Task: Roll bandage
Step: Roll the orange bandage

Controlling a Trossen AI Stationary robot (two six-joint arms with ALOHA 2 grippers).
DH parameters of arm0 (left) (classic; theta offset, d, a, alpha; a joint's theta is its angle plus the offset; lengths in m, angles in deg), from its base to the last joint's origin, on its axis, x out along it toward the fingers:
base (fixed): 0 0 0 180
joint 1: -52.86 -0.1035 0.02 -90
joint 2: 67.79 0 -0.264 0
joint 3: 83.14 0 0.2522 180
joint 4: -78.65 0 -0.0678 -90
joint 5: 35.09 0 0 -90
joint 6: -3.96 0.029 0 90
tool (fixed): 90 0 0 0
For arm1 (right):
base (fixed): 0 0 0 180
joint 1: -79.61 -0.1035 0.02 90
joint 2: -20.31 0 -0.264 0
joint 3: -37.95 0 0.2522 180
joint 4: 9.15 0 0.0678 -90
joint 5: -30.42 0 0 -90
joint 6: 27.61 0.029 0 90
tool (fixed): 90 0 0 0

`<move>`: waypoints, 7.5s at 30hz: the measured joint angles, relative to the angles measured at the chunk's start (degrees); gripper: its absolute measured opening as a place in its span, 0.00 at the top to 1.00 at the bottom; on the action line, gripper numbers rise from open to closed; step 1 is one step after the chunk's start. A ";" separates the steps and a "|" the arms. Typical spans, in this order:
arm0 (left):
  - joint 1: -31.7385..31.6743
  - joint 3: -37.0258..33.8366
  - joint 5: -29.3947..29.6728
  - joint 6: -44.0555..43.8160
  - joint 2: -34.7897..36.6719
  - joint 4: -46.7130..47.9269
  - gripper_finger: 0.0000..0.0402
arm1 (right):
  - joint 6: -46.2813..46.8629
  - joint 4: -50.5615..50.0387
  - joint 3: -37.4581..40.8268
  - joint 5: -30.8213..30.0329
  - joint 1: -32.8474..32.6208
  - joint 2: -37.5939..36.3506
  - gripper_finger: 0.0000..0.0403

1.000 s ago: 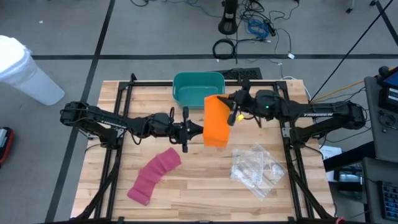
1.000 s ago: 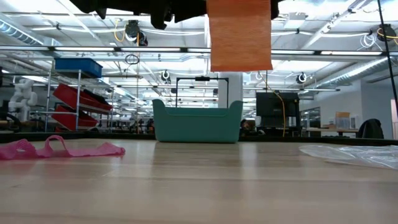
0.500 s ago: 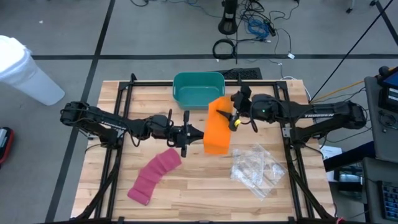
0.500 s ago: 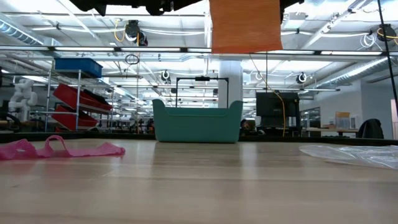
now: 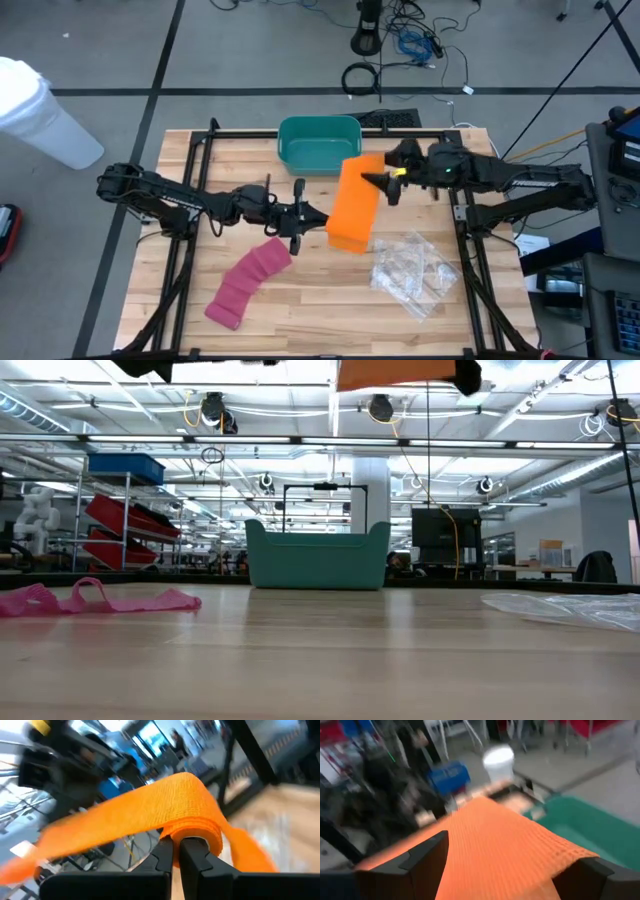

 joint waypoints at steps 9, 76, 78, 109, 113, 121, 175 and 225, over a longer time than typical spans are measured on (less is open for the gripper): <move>1.29 2.16 -1.54 -2.33 -0.49 3.00 0.97 | 0.78 1.52 0.13 9.71 3.34 3.53 0.25; 0.40 3.06 5.00 -7.10 1.27 7.16 0.97 | 2.61 1.73 -2.81 12.89 -2.73 -0.86 0.26; 0.40 3.00 4.46 -7.12 0.83 6.94 0.97 | 2.11 0.15 -3.38 9.00 -2.30 -0.47 0.26; -5.52 2.25 7.22 -23.36 0.29 0.49 0.97 | -14.98 57.21 42.91 -19.94 -28.71 -0.95 0.26; -5.55 2.23 7.23 -23.36 0.29 0.55 0.97 | -15.06 58.42 42.71 -19.96 -26.33 0.04 0.26; -5.55 2.25 7.23 -23.13 0.29 0.61 0.97 | -12.29 61.79 42.36 -14.00 -21.92 4.00 0.26; -2.08 2.25 -10.32 -13.04 0.38 0.83 0.97 | -16.49 -6.24 16.09 -15.00 -14.85 -12.56 0.66; -1.86 2.25 -0.02 -19.08 0.29 1.26 0.97 | -51.94 52.90 24.76 -49.93 -44.03 7.20 0.60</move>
